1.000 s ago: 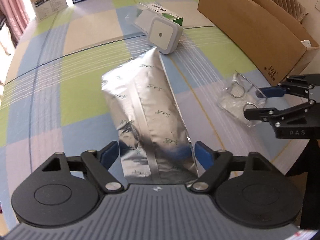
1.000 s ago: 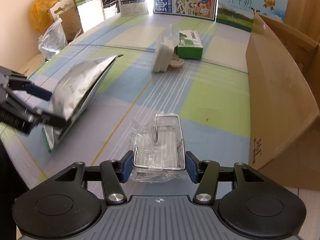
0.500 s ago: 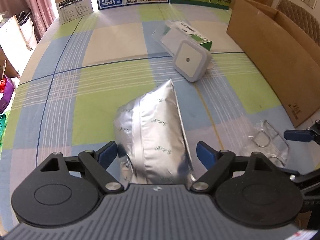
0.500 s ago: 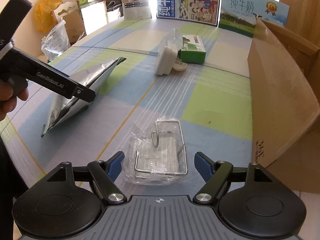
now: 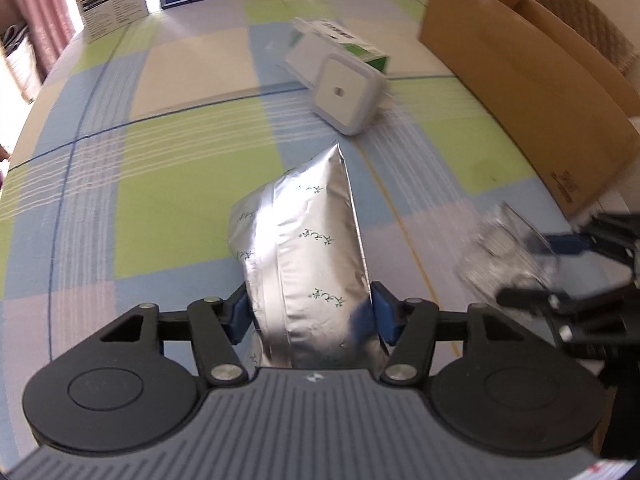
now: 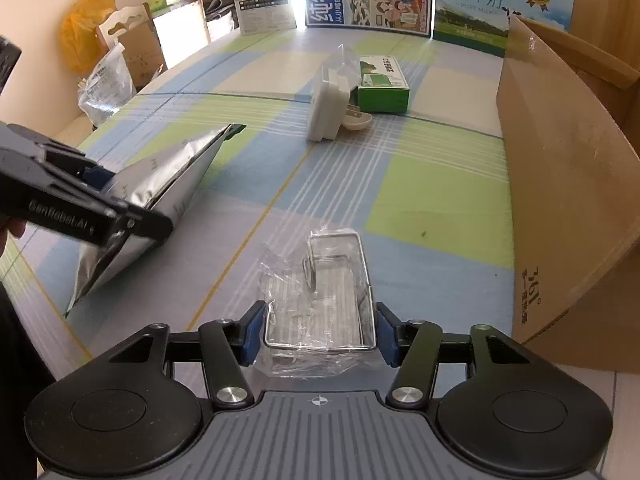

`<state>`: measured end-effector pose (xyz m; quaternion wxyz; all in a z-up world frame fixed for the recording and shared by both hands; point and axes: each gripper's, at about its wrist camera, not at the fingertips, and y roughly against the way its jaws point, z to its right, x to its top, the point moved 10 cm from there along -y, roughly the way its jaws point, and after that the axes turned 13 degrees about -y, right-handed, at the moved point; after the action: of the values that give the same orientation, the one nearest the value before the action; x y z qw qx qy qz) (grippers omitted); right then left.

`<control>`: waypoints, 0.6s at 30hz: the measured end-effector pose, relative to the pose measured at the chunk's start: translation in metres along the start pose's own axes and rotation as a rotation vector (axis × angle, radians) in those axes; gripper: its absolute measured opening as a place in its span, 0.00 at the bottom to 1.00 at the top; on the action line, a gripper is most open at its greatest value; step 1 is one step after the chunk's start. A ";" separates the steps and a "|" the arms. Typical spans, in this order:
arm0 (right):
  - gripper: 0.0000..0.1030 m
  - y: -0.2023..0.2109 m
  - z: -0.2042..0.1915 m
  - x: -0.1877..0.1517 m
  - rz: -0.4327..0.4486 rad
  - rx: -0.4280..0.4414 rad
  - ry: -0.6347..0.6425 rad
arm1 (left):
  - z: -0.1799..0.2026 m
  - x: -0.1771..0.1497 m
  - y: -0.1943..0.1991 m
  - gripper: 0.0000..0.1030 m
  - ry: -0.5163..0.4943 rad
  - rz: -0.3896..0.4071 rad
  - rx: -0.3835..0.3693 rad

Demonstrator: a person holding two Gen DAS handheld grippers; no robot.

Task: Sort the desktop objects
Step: 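Carry foil bag and soap dish into the cardboard box and open both tools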

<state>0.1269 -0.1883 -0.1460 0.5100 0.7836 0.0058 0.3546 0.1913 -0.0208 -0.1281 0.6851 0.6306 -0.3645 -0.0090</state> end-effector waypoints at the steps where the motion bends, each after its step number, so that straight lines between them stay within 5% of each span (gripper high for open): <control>1: 0.51 0.001 0.000 -0.001 0.002 -0.003 0.002 | 0.002 -0.002 0.001 0.54 -0.010 0.000 0.000; 6: 0.51 0.006 -0.001 -0.005 0.010 -0.014 0.006 | 0.000 -0.005 0.003 0.68 -0.004 -0.007 0.037; 10: 0.51 0.010 0.000 -0.008 0.011 -0.020 0.002 | -0.002 -0.003 0.000 0.70 0.005 -0.014 0.038; 18: 0.51 0.025 0.001 -0.008 0.033 -0.027 -0.002 | 0.007 -0.006 0.003 0.50 -0.012 -0.026 0.045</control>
<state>0.1131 -0.2042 -0.1305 0.5147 0.7769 -0.0125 0.3623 0.1816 -0.0234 -0.1293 0.6684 0.6505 -0.3604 -0.0135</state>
